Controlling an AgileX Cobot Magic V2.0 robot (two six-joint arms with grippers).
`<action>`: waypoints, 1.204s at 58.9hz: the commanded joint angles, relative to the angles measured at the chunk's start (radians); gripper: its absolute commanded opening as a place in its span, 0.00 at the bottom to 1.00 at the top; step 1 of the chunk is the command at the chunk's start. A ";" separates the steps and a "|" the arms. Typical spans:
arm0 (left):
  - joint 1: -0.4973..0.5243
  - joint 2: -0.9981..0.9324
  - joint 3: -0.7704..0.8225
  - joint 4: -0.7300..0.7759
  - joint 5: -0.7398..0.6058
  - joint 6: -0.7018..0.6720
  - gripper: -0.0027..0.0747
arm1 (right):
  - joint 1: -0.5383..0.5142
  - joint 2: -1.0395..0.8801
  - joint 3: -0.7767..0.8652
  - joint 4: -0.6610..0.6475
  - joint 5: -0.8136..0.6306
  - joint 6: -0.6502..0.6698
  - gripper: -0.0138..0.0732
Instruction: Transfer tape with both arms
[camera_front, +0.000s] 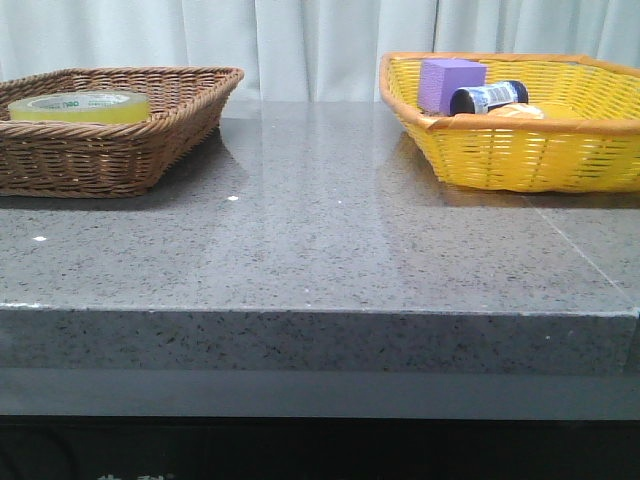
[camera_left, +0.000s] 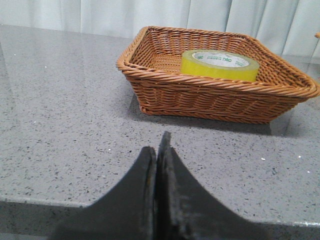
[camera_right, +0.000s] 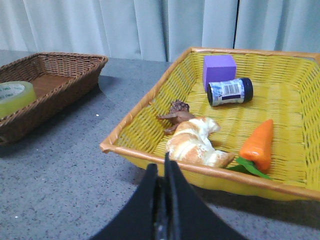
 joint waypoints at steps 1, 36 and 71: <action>0.002 -0.019 0.038 0.000 -0.090 -0.003 0.01 | -0.049 -0.037 0.008 -0.013 -0.077 -0.006 0.08; 0.002 -0.019 0.038 0.000 -0.090 -0.003 0.01 | -0.246 -0.498 0.378 0.056 -0.029 -0.028 0.08; 0.002 -0.019 0.038 0.000 -0.090 -0.003 0.01 | -0.246 -0.519 0.378 0.070 -0.025 -0.058 0.08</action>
